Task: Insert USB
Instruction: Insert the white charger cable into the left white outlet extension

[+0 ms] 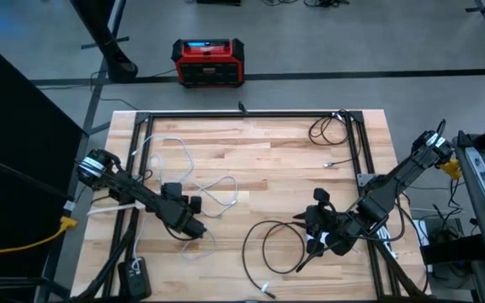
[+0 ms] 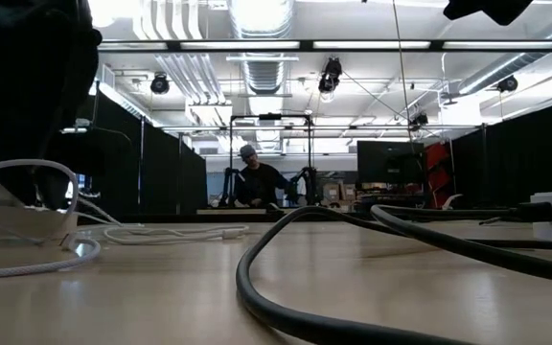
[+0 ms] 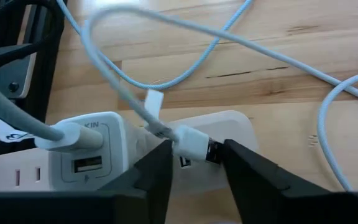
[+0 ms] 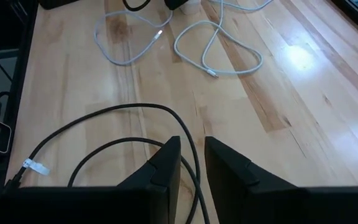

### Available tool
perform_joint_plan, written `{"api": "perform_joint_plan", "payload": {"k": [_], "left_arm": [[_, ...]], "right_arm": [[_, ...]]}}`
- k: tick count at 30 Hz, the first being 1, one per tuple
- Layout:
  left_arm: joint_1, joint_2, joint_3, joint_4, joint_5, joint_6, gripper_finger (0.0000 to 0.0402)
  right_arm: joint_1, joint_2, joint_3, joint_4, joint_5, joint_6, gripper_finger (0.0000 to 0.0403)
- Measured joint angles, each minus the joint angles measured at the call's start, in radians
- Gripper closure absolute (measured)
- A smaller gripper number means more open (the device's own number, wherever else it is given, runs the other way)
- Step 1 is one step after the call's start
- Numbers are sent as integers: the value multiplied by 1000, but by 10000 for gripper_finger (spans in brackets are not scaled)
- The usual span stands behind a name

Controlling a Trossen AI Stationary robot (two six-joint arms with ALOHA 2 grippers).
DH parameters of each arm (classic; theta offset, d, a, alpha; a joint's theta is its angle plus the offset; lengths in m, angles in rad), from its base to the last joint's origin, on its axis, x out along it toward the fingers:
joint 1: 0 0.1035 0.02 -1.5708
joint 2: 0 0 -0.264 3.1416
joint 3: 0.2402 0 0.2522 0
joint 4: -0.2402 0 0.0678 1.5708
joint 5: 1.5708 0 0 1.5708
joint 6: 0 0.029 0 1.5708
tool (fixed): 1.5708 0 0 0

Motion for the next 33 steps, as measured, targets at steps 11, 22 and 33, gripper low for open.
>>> {"api": "perform_joint_plan", "payload": {"k": [11, 22, 33], "left_arm": [[-7, -1, 25, 12, -12, 8, 222], [-11, -3, 74, -42, -89, 42, 251], [24, -15, 74, -172, -91, 45, 288]], "right_arm": [[0, 0, 0, 0, 0, 0, 357], [0, 0, 0, 2, 0, 0, 346], [0, 0, 0, 2, 0, 0, 336]]}}
